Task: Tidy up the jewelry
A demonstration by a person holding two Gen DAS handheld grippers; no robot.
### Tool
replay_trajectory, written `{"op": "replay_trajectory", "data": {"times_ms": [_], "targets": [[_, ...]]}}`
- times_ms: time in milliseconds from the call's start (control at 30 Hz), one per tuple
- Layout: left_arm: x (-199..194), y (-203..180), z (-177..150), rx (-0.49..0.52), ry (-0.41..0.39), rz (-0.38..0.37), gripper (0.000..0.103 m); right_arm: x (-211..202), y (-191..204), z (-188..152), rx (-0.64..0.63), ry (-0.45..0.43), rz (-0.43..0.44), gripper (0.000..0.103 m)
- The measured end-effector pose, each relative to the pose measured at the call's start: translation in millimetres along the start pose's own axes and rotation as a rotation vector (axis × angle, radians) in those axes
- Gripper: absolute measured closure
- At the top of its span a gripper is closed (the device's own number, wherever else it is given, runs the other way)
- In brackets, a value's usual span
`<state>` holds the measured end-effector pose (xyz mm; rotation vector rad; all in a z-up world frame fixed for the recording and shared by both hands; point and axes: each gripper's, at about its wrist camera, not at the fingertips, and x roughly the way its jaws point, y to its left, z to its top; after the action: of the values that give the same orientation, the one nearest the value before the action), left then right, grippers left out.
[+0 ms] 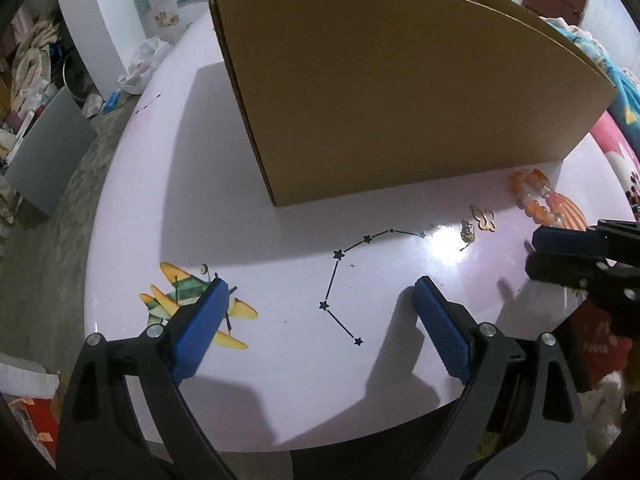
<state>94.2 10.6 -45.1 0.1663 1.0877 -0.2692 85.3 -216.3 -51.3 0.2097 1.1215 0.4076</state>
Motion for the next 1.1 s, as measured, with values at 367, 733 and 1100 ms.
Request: {"op": "replay_trajectory", "data": {"times_ms": [367,733,1100], "targets": [[8.2,7.9,-0.4,-0.020,-0.011,0.005,0.008,-23.2,-16.8,-4.5,0.037,-0.033,-0.017,0.078],[3.6,-0.6,-6.1,-0.018,-0.024,0.009,0.008,-22.5,-6.6,-1.2,-0.005,-0.069,-0.053,0.078],[2.4,-2.1,-6.3,-0.017,-0.027,0.009,0.008,-8.8,-8.2,0.8,-0.061,-0.063,-0.156,0.078]]}}
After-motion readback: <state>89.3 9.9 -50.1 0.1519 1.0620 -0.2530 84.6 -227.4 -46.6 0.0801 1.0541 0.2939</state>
